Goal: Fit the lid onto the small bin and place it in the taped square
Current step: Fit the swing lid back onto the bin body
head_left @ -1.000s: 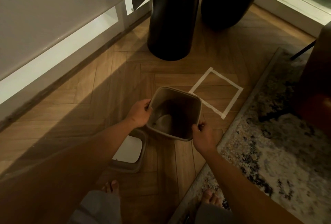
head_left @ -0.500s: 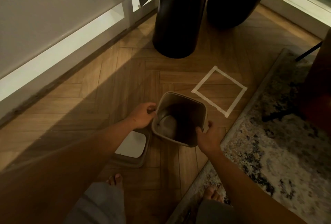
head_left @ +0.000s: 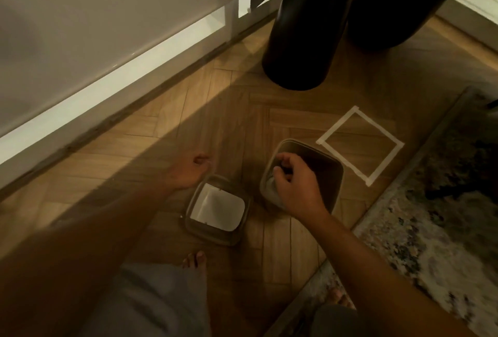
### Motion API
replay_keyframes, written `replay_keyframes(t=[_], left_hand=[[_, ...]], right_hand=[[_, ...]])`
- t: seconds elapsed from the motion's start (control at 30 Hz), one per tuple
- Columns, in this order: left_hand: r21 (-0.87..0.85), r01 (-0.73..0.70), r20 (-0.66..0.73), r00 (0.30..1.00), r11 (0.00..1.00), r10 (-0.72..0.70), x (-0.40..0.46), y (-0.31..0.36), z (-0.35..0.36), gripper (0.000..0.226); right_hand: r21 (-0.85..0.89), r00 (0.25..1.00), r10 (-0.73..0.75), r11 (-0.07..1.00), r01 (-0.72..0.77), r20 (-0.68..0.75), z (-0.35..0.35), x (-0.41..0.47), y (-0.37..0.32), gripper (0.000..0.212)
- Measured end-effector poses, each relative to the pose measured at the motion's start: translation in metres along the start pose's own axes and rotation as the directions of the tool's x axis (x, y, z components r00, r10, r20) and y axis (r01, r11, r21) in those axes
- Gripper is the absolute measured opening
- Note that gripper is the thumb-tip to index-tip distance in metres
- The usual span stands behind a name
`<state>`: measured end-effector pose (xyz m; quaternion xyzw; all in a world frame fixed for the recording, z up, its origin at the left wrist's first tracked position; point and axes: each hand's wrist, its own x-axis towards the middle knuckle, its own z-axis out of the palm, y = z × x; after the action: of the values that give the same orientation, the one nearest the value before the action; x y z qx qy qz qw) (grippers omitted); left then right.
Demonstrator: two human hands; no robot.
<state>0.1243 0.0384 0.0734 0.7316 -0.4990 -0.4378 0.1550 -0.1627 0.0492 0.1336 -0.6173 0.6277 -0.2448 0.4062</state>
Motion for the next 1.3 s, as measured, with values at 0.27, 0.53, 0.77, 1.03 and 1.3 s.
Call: replay_keyframes(t=[0.27,0.53,0.77,1.03,1.3], left_hand=[[0.007,0.054,-0.011,0.998,0.999,-0.054,0.01,-0.053,-0.005,0.038],[0.04,0.098,0.102,0.99,0.994,-0.102,0.032,-0.108,0.019,0.025],[-0.049,0.084,0.171,0.982,0.995,-0.074,0.051,-0.142,0.041,0.025],[0.033,0.049,0.158,0.986,0.998,-0.053,0.069,-0.16,0.058,0.05],[0.003,0.01,0.049,0.999,1.0,-0.01,0.076,-0.171,0.059,0.018]], right_hand=[[-0.047,0.983,-0.003,0.999,0.012,0.186,0.1,-0.002,0.006,0.045],[-0.121,0.942,0.195,0.979,-0.167,0.273,0.16,0.008,0.072,0.046],[-0.275,0.908,0.26,0.946,-0.172,0.327,0.19,0.017,0.131,0.059],[-0.505,0.913,0.241,0.862,-0.044,0.33,0.224,0.041,0.151,0.088],[-0.496,0.908,0.22,0.868,-0.016,0.356,0.233,0.05,0.151,0.084]])
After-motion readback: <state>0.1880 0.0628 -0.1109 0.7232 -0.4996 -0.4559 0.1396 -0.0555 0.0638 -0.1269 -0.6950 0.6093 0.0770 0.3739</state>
